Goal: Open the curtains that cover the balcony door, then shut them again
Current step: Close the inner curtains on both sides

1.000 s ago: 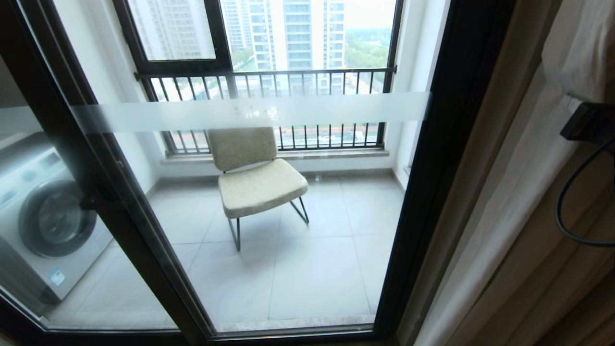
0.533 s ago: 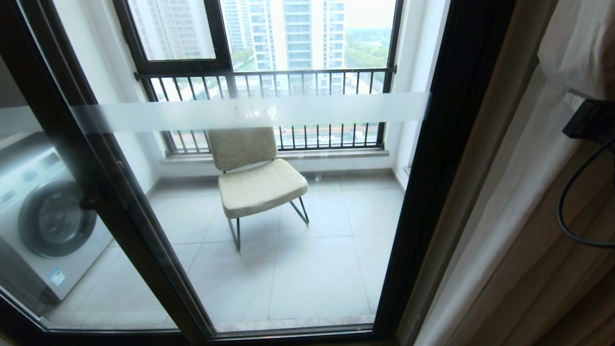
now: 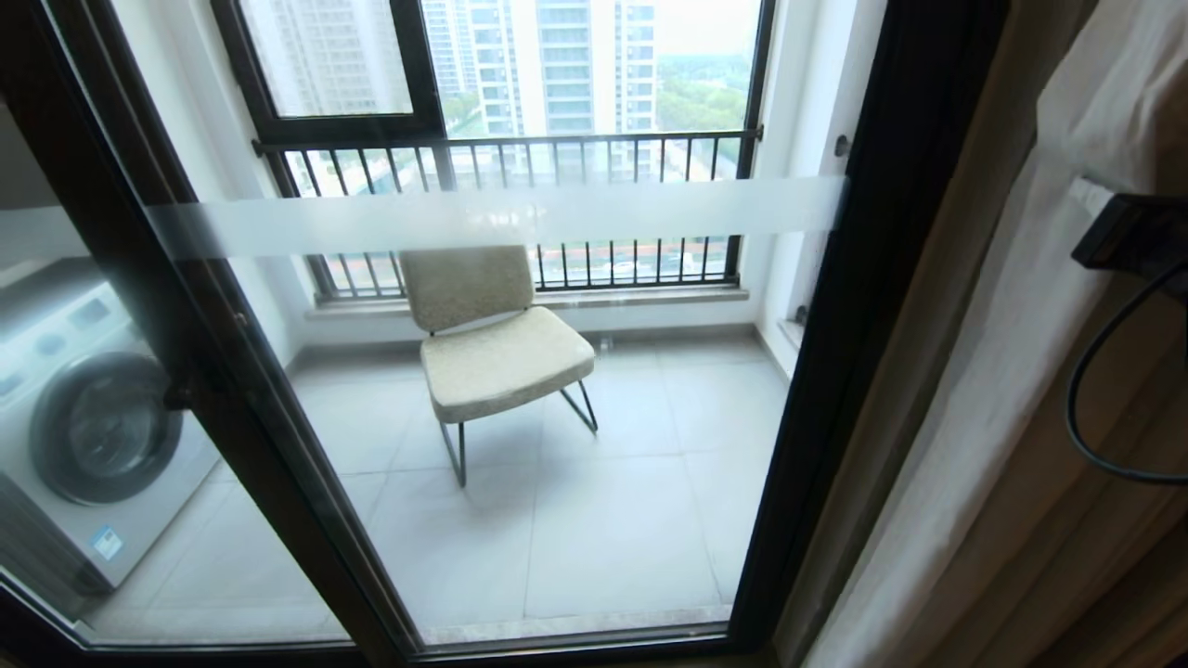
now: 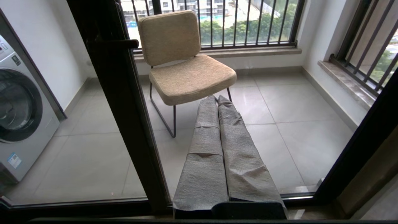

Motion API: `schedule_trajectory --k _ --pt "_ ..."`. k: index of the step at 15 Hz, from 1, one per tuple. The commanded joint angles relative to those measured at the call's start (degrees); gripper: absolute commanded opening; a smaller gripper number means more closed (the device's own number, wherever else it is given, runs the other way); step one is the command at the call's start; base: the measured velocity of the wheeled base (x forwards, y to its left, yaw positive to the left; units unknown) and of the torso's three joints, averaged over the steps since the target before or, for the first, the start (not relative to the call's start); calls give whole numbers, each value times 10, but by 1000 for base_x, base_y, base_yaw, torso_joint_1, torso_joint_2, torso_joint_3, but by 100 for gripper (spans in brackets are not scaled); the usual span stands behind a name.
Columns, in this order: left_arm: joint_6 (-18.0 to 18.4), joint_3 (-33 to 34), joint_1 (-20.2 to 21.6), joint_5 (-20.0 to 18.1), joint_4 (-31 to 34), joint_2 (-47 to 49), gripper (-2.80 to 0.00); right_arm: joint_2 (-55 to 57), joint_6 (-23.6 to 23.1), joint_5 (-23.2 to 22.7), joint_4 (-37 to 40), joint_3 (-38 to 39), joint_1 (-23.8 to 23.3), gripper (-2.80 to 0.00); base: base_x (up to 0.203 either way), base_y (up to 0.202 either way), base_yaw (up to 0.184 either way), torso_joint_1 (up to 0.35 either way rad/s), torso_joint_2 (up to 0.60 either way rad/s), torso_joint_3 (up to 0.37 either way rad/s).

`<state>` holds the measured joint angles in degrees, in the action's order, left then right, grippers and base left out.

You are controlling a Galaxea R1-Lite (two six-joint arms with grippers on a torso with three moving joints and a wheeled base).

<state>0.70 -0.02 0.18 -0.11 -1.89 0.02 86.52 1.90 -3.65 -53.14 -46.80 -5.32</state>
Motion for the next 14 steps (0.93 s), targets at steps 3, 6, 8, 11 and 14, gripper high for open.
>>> schedule_trajectory --k 3,6,8,11,14 --pt "-10 0 1 0 -1 0 -280 0 0 0 -3 0 1 -280 0 194 0 0 2 1" --pt "-11 0 1 0 -1 0 -280 0 0 0 -3 0 9 -280 0 189 -3 2 5 5" --pt "-11 0 1 0 -1 0 -280 -4 0 0 -3 0 20 -280 0 147 -11 4 1 1" --pt "-11 0 1 0 -1 0 -280 -4 -1 0 -3 -3 30 -280 0 151 -6 3 4 1" --pt "-11 0 1 0 -1 0 -280 -4 -2 0 -3 -7 40 -280 0 128 -9 1 3 2"
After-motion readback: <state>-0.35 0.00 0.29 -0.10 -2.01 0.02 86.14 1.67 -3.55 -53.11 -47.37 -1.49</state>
